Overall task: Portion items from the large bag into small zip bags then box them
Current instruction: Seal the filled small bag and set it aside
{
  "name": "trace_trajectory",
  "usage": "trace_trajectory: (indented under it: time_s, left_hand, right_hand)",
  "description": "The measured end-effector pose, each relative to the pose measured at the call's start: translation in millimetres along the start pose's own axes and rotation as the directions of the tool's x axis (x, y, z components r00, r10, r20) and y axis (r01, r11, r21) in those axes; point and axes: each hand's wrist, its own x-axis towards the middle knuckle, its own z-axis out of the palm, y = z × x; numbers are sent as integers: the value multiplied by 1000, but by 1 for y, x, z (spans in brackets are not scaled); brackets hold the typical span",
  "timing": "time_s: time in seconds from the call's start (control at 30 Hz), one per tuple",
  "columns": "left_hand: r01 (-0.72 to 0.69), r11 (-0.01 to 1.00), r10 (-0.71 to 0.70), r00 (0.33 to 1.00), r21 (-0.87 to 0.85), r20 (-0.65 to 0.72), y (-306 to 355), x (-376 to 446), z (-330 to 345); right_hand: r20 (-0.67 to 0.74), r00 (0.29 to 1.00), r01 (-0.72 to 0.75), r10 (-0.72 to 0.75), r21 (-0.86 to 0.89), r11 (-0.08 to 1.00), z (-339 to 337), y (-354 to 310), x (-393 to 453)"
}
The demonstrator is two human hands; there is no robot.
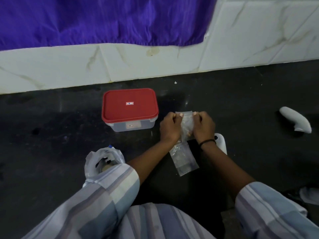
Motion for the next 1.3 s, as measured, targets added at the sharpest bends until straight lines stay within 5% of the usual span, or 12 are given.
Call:
trace_trajectory:
  time_s: [0.37, 0.63, 0.83, 0.93, 1.1, 1.3]
  left_hand:
    - [84, 982, -80, 996, 167, -31, -17, 20, 17]
    - [78, 965, -92, 995, 252, 43, -16, 6, -1]
    - [-69, 844, -78, 966, 532, 248, -22, -13, -29]
    - [-165, 777, -44, 949, 607, 313, -24, -24, -42]
    - [-213, 713, -63, 929, 668, 364, -24, -34, -50]
    - [-122, 782, -139, 922, 611, 362, -21, -45, -57]
  right_hand:
    - [75, 993, -60, 96, -382, 922, 19, 20, 28]
    - [7, 1000, -12, 15, -343, 939, 18, 21, 21]
    - [-43, 984, 155, -172, -265, 952, 7, 13, 7]
    - [27, 966, 256, -258, -247, 934, 1, 8, -17]
    - [385, 904, 353, -185, -429, 832, -1, 23, -74]
    - [395, 902, 355, -173, -450, 820, 4, 32, -105]
